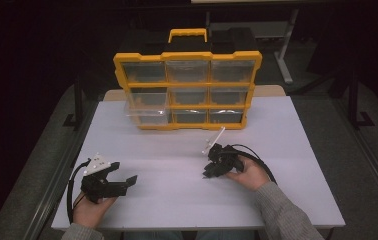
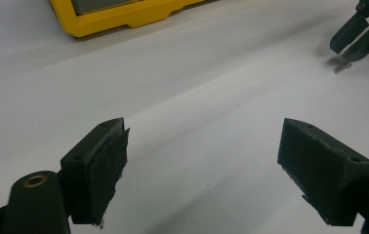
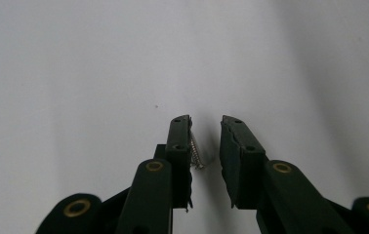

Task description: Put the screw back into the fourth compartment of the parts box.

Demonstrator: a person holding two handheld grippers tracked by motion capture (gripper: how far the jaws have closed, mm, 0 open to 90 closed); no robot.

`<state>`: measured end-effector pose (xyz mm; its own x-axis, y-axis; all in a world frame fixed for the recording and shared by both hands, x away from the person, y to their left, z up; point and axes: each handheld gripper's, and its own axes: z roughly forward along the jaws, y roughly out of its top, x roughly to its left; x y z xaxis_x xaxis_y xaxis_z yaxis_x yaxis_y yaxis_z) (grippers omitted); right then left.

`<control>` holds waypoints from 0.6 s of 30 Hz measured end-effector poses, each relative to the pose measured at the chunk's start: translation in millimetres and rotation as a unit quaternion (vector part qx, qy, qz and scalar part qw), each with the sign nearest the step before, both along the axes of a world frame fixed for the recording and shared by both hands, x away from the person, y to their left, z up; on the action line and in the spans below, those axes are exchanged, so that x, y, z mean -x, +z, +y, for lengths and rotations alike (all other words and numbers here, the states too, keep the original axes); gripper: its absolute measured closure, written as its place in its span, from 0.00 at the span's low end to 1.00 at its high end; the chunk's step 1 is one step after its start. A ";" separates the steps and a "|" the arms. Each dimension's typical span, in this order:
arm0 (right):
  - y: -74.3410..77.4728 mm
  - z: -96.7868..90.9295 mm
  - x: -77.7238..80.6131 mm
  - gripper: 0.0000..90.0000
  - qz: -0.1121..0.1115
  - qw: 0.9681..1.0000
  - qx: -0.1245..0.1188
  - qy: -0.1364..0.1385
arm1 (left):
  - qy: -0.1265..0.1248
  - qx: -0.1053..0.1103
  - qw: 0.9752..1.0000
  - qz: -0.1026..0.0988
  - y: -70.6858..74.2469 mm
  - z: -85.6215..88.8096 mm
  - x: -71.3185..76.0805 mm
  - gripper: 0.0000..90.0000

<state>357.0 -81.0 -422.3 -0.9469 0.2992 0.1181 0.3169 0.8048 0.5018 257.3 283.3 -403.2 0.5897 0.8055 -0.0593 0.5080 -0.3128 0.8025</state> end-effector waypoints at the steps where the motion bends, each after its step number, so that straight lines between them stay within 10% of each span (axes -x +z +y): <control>1: -0.4 0.7 0.3 0.81 0.001 1.000 0.001 0.000 | -0.001 -0.002 1.000 0.000 0.2 0.5 -0.1 0.20; 18: -5.7 7.2 1.6 0.86 -0.021 0.999 0.028 0.005 | -0.002 -0.002 1.000 -0.001 0.4 0.8 -0.1 0.20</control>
